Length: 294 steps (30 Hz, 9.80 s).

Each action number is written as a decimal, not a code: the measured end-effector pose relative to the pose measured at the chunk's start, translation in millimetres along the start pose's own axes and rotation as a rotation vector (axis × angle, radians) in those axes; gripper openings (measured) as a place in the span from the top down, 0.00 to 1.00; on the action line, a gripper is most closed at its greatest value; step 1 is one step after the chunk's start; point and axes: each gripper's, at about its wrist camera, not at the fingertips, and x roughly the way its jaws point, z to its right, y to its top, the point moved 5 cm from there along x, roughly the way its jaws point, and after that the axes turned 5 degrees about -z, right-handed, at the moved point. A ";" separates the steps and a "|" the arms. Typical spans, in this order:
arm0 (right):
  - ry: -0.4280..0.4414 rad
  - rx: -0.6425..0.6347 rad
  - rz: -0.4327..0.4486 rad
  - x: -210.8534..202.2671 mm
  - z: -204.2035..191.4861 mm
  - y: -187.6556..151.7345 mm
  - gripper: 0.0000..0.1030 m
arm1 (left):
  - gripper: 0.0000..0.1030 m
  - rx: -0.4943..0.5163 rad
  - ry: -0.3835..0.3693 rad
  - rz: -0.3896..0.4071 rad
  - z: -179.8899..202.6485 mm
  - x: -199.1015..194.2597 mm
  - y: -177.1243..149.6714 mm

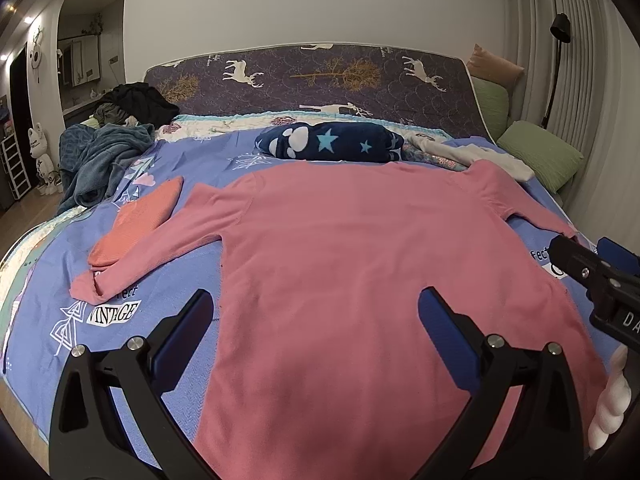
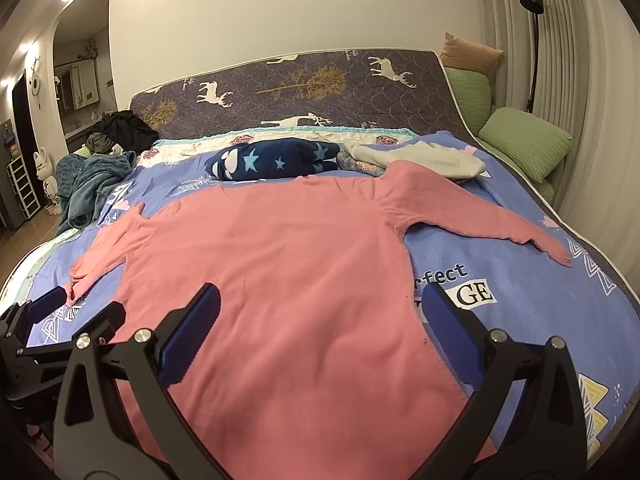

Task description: Fold small clothes

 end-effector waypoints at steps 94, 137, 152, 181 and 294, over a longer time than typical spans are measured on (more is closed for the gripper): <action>-0.007 -0.036 -0.197 97.4 4.2 11.6 0.02 | 0.98 -0.518 0.081 -0.016 -293.3 99.9 117.8; 0.536 -0.024 -0.332 212.5 -71.6 116.9 0.98 | 0.35 -0.182 0.016 -0.258 -141.3 167.9 46.5; 0.145 0.049 -0.311 237.5 83.1 106.2 0.90 | 0.34 -0.182 -0.007 -0.242 -134.0 172.6 50.2; 0.459 -0.796 -0.635 317.0 -338.3 111.4 0.41 | 0.79 -0.242 -0.185 -0.212 -107.2 178.4 49.5; 0.517 -0.317 -0.255 216.9 -89.5 82.7 0.82 | 0.38 -0.338 -0.726 -0.151 5.1 192.5 89.9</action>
